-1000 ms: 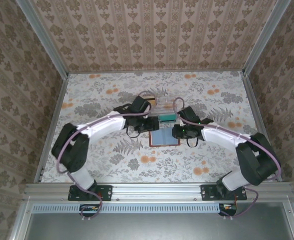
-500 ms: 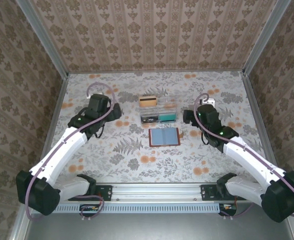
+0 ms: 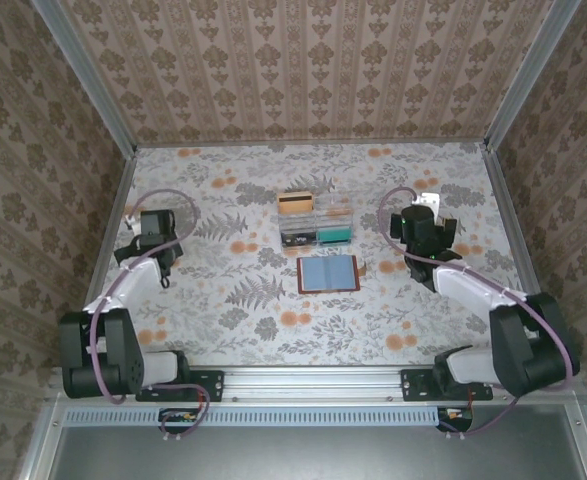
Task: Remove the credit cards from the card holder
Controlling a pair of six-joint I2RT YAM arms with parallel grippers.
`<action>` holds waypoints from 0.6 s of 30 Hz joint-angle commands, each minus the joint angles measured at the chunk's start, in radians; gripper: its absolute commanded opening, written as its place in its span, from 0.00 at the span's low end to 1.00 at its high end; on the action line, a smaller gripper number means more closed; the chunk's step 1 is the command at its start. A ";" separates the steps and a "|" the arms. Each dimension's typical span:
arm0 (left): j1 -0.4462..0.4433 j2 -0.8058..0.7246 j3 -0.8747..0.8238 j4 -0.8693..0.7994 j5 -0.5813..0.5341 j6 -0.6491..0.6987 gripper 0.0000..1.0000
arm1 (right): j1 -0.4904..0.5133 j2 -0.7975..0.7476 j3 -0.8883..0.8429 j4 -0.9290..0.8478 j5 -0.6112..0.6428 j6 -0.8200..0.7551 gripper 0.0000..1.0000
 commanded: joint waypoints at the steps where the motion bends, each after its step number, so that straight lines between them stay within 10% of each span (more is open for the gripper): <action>1: 0.011 0.009 -0.072 0.267 0.088 0.084 1.00 | -0.045 0.087 0.020 0.151 -0.010 -0.091 1.00; 18: -0.031 0.247 -0.267 1.055 0.442 0.334 1.00 | -0.193 0.195 -0.236 0.685 -0.386 -0.088 1.00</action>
